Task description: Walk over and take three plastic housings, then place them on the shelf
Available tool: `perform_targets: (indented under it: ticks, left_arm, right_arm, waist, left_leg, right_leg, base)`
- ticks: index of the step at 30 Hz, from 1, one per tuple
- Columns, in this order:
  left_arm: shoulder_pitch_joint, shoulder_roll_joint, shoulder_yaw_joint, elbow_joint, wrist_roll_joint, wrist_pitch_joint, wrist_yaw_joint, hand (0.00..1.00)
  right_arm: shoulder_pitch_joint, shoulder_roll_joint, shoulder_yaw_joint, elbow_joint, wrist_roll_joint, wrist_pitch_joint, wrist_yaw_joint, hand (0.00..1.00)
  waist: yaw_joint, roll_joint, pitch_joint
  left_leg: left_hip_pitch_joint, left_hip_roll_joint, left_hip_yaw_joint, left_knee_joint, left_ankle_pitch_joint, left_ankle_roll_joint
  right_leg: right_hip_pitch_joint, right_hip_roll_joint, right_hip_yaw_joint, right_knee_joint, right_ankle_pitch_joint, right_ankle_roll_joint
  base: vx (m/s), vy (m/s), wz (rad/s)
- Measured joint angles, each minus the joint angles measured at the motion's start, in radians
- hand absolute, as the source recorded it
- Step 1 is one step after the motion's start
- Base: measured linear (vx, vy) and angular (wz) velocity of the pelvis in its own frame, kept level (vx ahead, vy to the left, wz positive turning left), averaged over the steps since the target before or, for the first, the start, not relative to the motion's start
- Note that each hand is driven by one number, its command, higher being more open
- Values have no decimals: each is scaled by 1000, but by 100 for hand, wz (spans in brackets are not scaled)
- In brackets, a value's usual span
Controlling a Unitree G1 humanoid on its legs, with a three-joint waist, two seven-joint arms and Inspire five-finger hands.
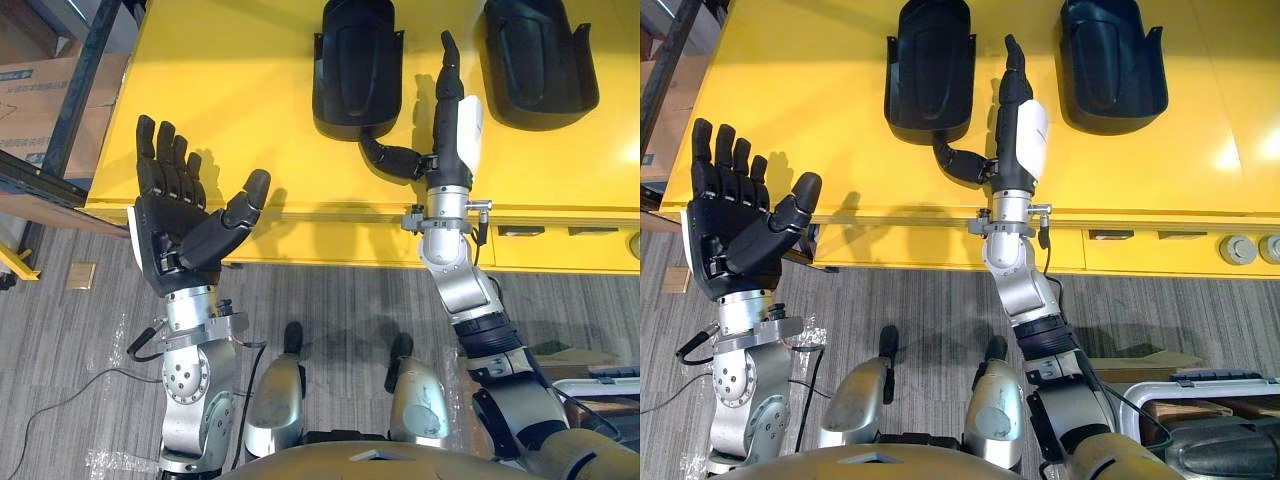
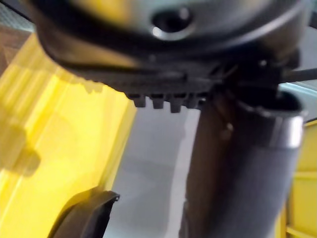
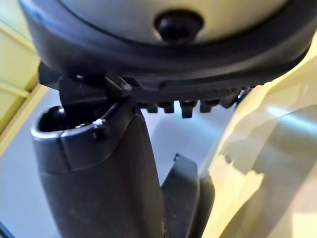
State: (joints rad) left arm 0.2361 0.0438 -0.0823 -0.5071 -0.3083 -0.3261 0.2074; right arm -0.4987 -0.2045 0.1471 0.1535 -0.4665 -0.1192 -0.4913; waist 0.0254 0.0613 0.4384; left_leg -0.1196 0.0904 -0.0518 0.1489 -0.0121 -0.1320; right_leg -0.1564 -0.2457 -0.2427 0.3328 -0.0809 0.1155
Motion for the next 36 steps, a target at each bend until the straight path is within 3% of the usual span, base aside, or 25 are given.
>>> perform_targets:
  ticks: [13, 18, 21, 23, 26, 29, 32, 36]
  left_arm:
    - [4, 1, -3, 8, 0, 0, -4, 100]
    - [10, 3, -6, 7, 0, -1, 3, 100]
    - [33, 4, -13, 7, 0, -1, 1, 100]
    - [47, 5, -16, 6, 0, -2, -16, 100]
    - [46, 10, -24, 6, -16, -2, -59, 100]
    - [32, 13, -38, 6, -17, -3, -110, 100]
    - [28, 13, -59, 7, -18, -3, -129, 100]
    - [-5, 14, -98, 56, -16, -4, -152, 100]
  right_arm:
    - [-30, -33, -1, 26, -2, 3, 0, 100]
    - [188, -10, -10, -223, -48, -4, 3, 100]
    - [397, 18, -38, -392, -69, -88, 5, 100]
    - [499, 35, -63, -469, 11, -161, 34, 100]
    - [553, 62, -77, -480, 130, -193, 72, 100]
    - [598, 106, -106, -475, 258, -182, 87, 100]
    - [648, 145, -161, -471, 337, -157, 98, 100]
    - [766, 165, -274, -471, 445, -112, 139, 100]
  waist:
    - [-3, 1, 0]
    - [-3, 1, 0]
    - [-10, -2, -1]
    - [-29, -10, -13]
    - [-34, -33, -74]
    - [-32, -53, -126]
    - [-40, -55, -159]
    - [-103, -52, -197]
  left_leg:
    - [6, -11, -4, -25, 16, 3]
    - [10, -9, 5, -39, 18, 4]
    - [57, -2, 48, -67, 9, 7]
    - [79, 5, 73, -74, -6, 9]
    - [97, 17, 117, -93, -14, 9]
    - [144, 31, 184, -101, -32, 4]
    - [202, 42, 274, -100, -64, 1]
    - [261, 54, 403, -77, -117, -3]
  right_leg:
    - [-3, -12, -4, 4, -1, 2]
    - [2, -7, 0, -21, 7, 12]
    - [32, 5, 32, -69, 28, 19]
    - [62, 19, 48, -116, 45, 25]
    - [65, 40, 85, -169, 70, 26]
    - [87, 63, 138, -227, 98, 26]
    - [114, 84, 216, -284, 130, 28]
    - [117, 110, 333, -323, 159, 37]
  base:
    - [-5, -3, 2]
    - [19, 0, -4]
    - [62, 20, -34]
    - [39, 29, -34]
    - [76, 23, -46]
    - [119, 15, -62]
    - [78, 51, -83]
    - [37, 44, -91]
